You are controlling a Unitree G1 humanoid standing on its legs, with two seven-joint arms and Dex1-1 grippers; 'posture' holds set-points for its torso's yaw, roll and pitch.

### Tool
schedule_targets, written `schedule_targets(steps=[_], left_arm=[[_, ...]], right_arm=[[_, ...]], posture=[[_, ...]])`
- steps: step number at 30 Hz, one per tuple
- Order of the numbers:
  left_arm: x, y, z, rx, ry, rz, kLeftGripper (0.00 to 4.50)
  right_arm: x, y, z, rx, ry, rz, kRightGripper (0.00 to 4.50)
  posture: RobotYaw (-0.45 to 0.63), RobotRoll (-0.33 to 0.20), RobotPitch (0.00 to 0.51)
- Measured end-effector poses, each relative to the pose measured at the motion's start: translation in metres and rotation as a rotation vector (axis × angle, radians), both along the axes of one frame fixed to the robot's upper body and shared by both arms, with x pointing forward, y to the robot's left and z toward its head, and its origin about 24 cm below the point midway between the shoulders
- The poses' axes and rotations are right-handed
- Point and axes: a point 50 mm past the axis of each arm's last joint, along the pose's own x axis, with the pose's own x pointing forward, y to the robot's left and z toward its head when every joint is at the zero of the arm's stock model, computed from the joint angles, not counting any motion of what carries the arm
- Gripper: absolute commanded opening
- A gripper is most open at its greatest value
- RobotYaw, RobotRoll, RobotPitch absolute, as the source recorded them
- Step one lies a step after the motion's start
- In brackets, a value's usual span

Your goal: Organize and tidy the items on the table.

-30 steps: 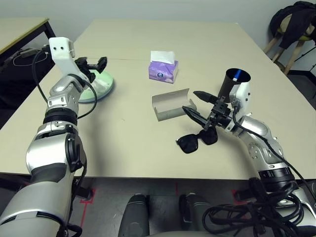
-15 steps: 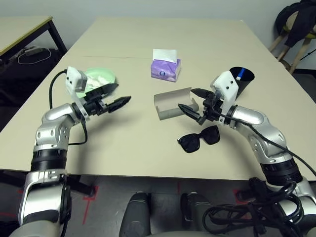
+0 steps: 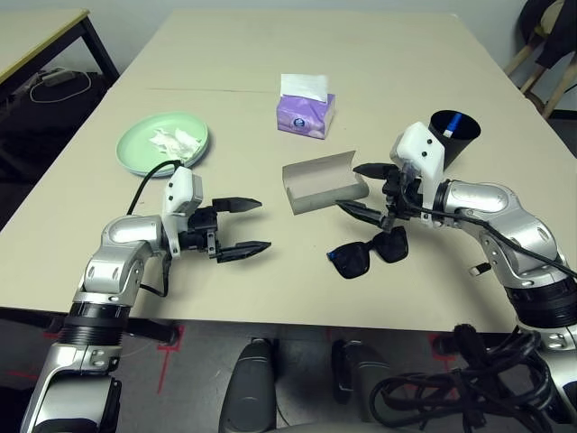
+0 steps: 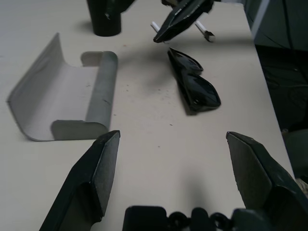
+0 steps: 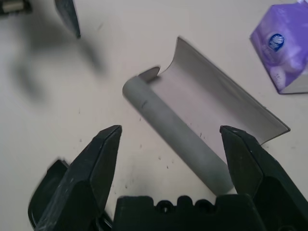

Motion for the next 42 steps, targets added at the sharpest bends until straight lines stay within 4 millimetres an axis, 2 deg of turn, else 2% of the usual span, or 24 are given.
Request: schedule_targets(steps=[6, 15, 23, 42], left_arm=[[-0.003, -0.005, -0.002, 0.013, -0.023, -0.056, 4.46], [-0.005, -0.01, -0.001, 0.029, -0.058, -0.098, 4.46], [-0.006, -0.013, 0.0, 0.028, -0.077, -0.098, 4.46], [-0.006, -0.018, -0.003, 0.037, -0.097, -0.091, 4.46]], right_arm=[[-0.007, 0.005, 0.005, -0.214, 0.052, 0.144, 4.5], [-0.019, 0.013, 0.031, -0.463, 0.082, 0.258, 4.5], [-0.016, 0.01, 0.013, -0.654, 0.128, 0.298, 4.5], [-0.016, 0.012, 0.015, -0.863, 0.07, 0.41, 4.5]], posture=[[0.09, 0.0, 0.197], [0.09, 0.0, 0.196], [0.11, 0.0, 0.19], [0.08, 0.0, 0.173]])
